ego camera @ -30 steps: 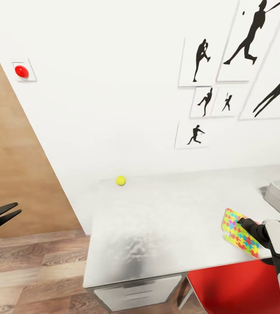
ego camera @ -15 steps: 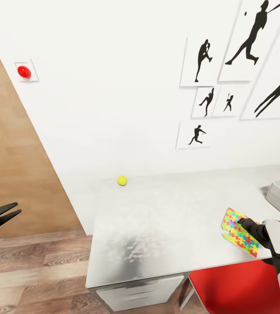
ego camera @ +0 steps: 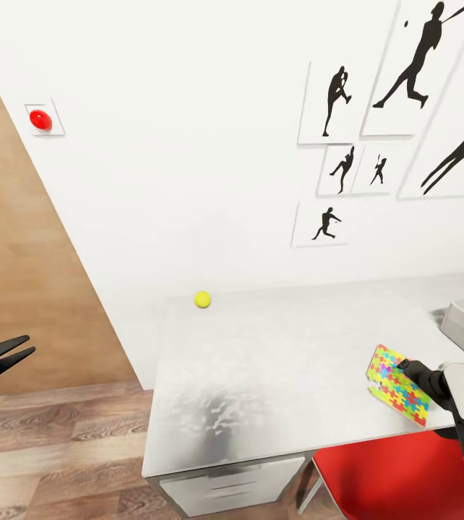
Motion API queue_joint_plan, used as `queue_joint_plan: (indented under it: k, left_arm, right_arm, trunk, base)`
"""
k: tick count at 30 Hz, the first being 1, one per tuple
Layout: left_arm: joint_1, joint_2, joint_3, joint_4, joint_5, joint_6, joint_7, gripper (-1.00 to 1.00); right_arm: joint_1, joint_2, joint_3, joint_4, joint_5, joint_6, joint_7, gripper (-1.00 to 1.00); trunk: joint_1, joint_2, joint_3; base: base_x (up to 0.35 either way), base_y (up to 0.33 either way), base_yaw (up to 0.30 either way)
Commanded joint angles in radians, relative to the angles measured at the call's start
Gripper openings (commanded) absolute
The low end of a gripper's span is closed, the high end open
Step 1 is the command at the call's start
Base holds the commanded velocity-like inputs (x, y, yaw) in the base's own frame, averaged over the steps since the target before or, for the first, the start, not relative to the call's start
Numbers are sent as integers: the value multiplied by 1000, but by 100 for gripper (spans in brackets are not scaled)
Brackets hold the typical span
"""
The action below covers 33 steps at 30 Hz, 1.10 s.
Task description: Put all the toys in the child's room - the three board games (two on the bed and one on the table), the two jigsaw puzzles on the table, and the tennis ball on the table - inside the toy box on the table in the child's room.
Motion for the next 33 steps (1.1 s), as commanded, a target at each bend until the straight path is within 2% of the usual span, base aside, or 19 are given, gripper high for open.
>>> queue_joint_plan:
  k: [1,9,16,21,29,33]
  left_arm:
    - [-1,0,0,0,1,7,-2,100]
    - [-1,0,1,0,1,7,-2,100]
    - [-1,0,4,0,1,7,-2,100]
    - [-1,0,5,0,1,7,-2,100]
    - [-1,0,5,0,1,7,-2,100]
    - [-1,0,4,0,1,7,-2,100]
  right_arm:
    - [-1,-2,0,-2,-11,3,-9,100]
    - [-19,-23,0,-8,-10,9,-9,100]
    - [-69,-28,1,-7,-8,37,-15,100]
    - [-101,-27,5,-5,-10,53,-66,100]
    - [-101,-27,5,-5,-10,53,-66,100]
    - [-130,-26,8,15,-13,58,-124,100]
  trunk:
    - [0,-1,-1]
    - [0,-1,-1]
    - [0,-1,-1]
    - [0,-1,-1]
    - [0,-1,-1]
    - [0,-1,-2]
  base:
    - [0,0,0]
    - [0,0,0]
    - [0,0,0]
    - [0,0,0]
    - [0,0,0]
    - [0,0,0]
